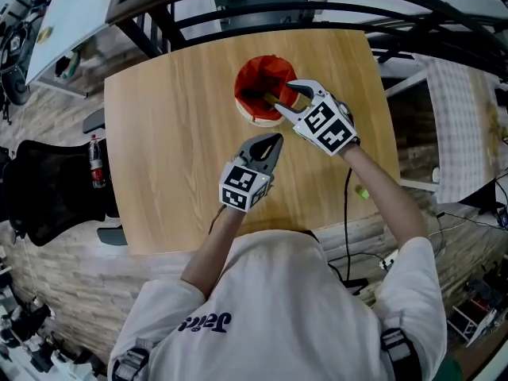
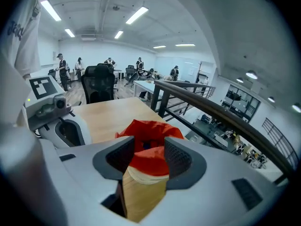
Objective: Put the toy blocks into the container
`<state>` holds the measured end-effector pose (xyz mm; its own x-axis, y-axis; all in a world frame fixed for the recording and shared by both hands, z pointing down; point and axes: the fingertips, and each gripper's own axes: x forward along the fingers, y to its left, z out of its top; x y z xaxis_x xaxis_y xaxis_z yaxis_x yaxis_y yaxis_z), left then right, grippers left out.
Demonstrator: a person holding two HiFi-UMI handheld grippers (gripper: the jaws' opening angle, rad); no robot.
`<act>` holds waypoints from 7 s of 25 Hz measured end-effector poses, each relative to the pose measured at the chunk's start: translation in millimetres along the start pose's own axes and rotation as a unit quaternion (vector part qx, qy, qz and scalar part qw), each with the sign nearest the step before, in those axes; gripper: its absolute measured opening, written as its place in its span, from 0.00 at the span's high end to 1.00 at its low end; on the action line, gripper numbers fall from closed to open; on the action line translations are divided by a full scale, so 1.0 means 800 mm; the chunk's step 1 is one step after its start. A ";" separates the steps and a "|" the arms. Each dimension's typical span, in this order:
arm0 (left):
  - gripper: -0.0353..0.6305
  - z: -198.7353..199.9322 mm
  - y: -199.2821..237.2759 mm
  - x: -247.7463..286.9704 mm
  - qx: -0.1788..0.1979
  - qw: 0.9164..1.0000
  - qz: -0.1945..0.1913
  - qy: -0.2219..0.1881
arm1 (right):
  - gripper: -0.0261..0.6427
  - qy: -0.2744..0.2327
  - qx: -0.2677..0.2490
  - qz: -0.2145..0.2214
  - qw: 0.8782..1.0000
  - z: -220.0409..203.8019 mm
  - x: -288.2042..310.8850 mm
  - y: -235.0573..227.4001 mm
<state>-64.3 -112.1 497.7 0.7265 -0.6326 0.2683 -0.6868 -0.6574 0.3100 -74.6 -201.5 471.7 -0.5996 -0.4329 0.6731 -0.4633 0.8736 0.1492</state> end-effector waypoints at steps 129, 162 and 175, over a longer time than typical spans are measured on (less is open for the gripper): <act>0.94 -0.001 -0.023 0.007 0.033 0.999 -0.014 0.012 | 0.56 0.010 -0.027 0.013 1.000 -0.009 0.081 -0.023; 0.94 -0.114 -0.227 0.103 0.065 0.969 -0.209 0.113 | 0.56 -0.072 0.468 -0.336 0.814 -0.415 -0.223 0.098; 0.94 -0.147 -0.293 0.117 0.093 0.953 -0.249 0.142 | 0.56 0.002 0.531 -0.423 0.734 -0.555 -0.237 0.162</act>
<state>166.9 30.7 557.3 0.9216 -0.1036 0.3741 -0.2273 -0.9253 0.3036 268.7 92.5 685.2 0.1966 -0.7183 0.6674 -0.9174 -0.3749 -0.1332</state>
